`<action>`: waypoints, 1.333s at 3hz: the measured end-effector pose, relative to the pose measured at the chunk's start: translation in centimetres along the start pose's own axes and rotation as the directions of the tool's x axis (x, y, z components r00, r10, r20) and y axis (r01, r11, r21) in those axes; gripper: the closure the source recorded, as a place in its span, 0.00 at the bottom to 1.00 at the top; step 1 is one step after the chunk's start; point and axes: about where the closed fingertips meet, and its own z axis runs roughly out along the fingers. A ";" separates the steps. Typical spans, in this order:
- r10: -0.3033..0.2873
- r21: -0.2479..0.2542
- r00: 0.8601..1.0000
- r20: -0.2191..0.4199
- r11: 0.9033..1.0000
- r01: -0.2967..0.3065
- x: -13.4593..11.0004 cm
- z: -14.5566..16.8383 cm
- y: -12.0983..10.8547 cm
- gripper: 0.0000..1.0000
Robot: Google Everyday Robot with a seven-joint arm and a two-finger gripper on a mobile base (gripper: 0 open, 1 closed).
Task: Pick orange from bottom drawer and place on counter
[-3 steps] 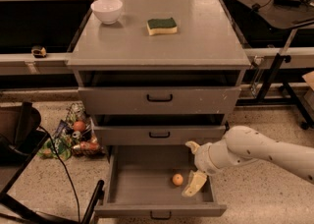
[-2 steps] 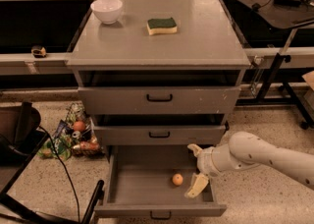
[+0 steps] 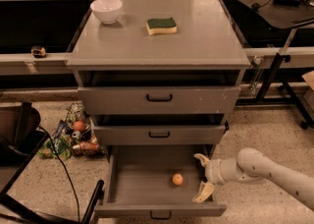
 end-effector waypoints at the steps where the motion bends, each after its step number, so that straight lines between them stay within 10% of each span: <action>1: 0.040 0.009 0.998 0.042 0.999 -0.040 3.2 3.1 -1.4 0.00; 4: 0.122 0.018 0.988 0.092 0.992 -0.124 7.0 9.0 -3.9 0.00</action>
Offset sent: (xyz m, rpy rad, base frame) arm 0.0668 0.0138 -0.1431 0.1336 0.0835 -0.1491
